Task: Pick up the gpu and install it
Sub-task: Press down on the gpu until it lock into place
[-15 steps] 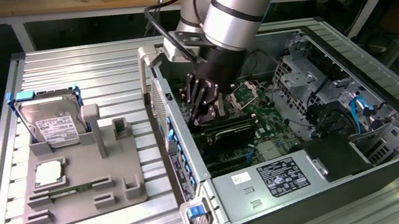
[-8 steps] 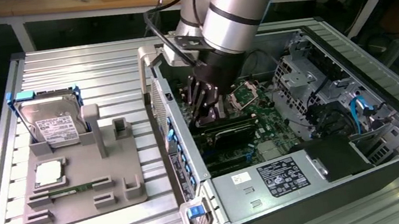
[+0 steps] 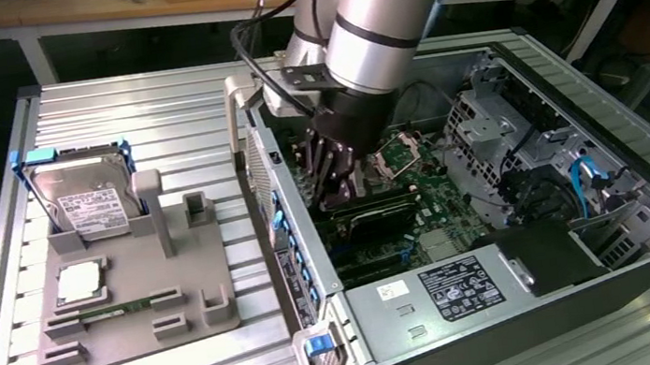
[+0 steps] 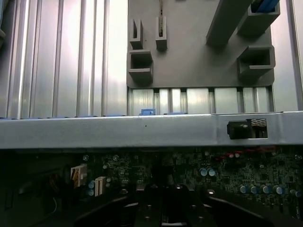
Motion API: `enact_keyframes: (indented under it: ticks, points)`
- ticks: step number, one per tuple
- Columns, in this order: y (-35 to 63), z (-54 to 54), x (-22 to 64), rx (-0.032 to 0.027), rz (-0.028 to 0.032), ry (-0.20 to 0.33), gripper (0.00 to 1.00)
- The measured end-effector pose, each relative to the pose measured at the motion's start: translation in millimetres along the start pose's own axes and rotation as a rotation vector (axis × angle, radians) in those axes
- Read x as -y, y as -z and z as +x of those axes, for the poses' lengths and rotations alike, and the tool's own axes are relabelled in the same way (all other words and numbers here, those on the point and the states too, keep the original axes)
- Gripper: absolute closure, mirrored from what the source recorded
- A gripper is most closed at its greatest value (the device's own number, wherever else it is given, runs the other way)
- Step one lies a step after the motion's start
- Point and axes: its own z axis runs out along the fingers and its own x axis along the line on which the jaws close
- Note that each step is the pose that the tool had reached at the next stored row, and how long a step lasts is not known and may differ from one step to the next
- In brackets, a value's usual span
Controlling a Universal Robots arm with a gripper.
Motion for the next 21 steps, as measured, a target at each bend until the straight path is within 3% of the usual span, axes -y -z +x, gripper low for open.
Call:
enact_keyframes:
  ticks: [3, 5, 9, 12, 16, 18, 21]
  points:
    - [-2.5, -0.2, -1.5, 0.0003, 0.0121, -0.001, 0.86]
    - [-2.0, -0.2, -1.9, -0.0012, 0.0164, -0.002, 0.86]
    - [5.8, -0.6, -3.5, -0.0174, 0.0189, -0.006, 0.86]
    - [5.9, -1.2, -4.3, -0.025, 0.0382, -0.01, 0.86]
    - [5.5, -1.9, -5.2, -0.0258, 0.0569, -0.012, 0.86]
    - [3.1, -2.2, -7.2, -0.0255, 0.061, -0.013, 0.86]
    - [-2.7, -2.6, -11.4, -0.0257, 0.0625, -0.013, 0.86]
